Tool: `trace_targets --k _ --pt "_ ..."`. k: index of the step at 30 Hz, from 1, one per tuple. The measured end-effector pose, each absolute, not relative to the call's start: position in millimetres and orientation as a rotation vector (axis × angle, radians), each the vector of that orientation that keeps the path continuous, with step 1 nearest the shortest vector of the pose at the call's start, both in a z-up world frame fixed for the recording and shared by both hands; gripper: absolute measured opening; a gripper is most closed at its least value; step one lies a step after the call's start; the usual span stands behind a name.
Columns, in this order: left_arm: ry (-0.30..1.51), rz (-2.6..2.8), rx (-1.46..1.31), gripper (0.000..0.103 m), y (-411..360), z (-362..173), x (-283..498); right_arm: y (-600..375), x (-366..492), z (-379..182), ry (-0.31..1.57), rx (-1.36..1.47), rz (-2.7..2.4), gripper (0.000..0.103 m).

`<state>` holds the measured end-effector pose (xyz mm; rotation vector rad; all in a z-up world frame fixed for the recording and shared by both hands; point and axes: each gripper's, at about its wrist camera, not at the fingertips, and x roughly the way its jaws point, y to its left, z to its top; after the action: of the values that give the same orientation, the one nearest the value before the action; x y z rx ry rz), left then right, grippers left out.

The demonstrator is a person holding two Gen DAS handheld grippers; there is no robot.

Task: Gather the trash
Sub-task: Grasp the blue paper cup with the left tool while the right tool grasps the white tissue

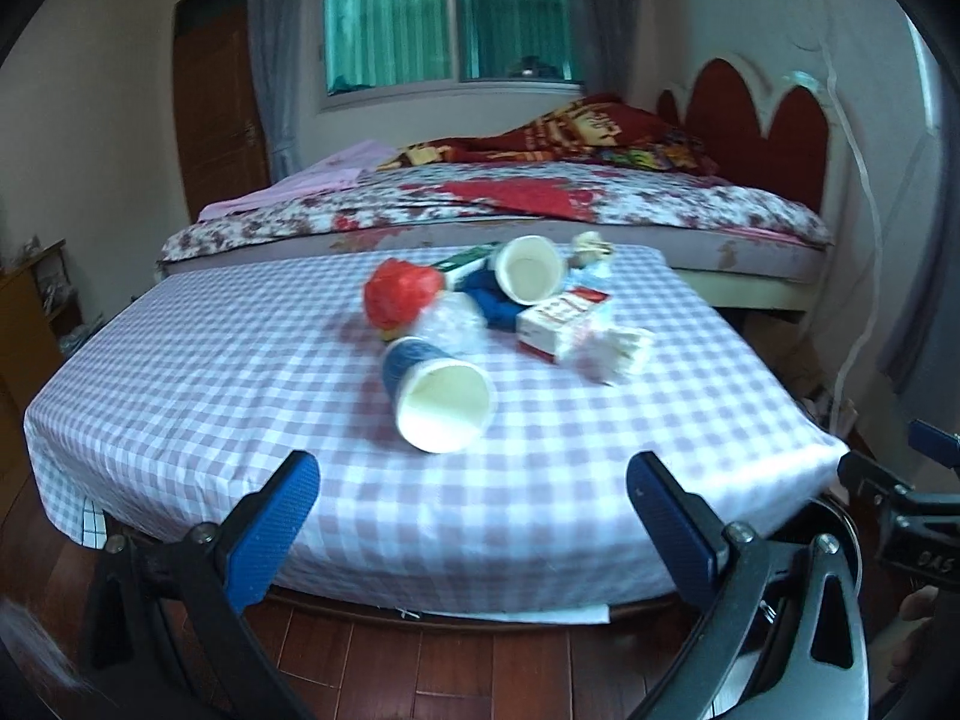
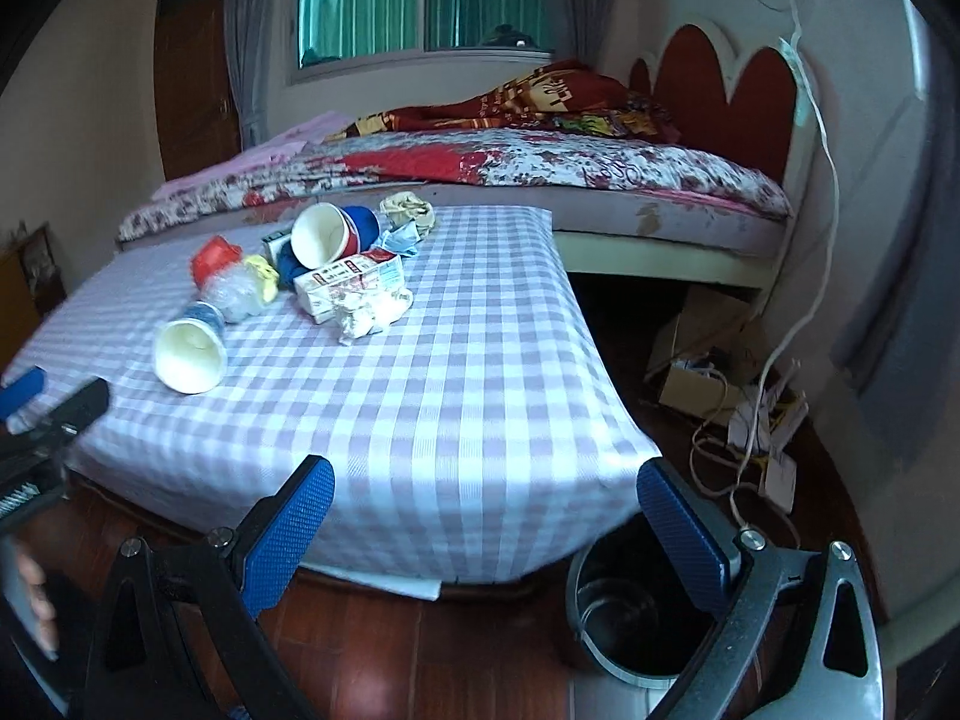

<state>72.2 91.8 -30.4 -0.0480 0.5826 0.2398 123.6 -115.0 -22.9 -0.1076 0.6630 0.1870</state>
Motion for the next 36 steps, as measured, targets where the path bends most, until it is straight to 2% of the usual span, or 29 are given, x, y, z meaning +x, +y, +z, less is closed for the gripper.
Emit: trace_targets --k 19,24,28,30,34,36 --pt "0.664 0.345 -0.115 0.102 125.8 -78.4 190.1 -45.3 246.3 -63.4 0.755 -0.157 0.298 0.102" --pt "0.694 0.356 -0.119 0.096 143.7 -89.3 192.9 -26.1 267.5 -64.4 0.759 -0.147 0.335 0.097" --pt "0.680 0.359 -0.128 0.096 154.0 -91.0 186.3 -18.9 284.3 -67.8 0.778 -0.118 0.343 0.093" --pt "0.675 0.356 -0.136 0.092 158.2 -90.6 184.5 -16.8 293.9 -71.5 0.804 -0.093 0.345 0.079" --pt "0.670 0.328 -0.163 0.078 166.2 -90.6 183.5 -16.1 299.2 -75.9 0.824 -0.073 0.357 0.059" --pt "0.664 0.317 -0.180 0.071 169.5 -90.5 181.8 -16.5 297.9 -77.5 0.827 -0.069 0.360 0.038"
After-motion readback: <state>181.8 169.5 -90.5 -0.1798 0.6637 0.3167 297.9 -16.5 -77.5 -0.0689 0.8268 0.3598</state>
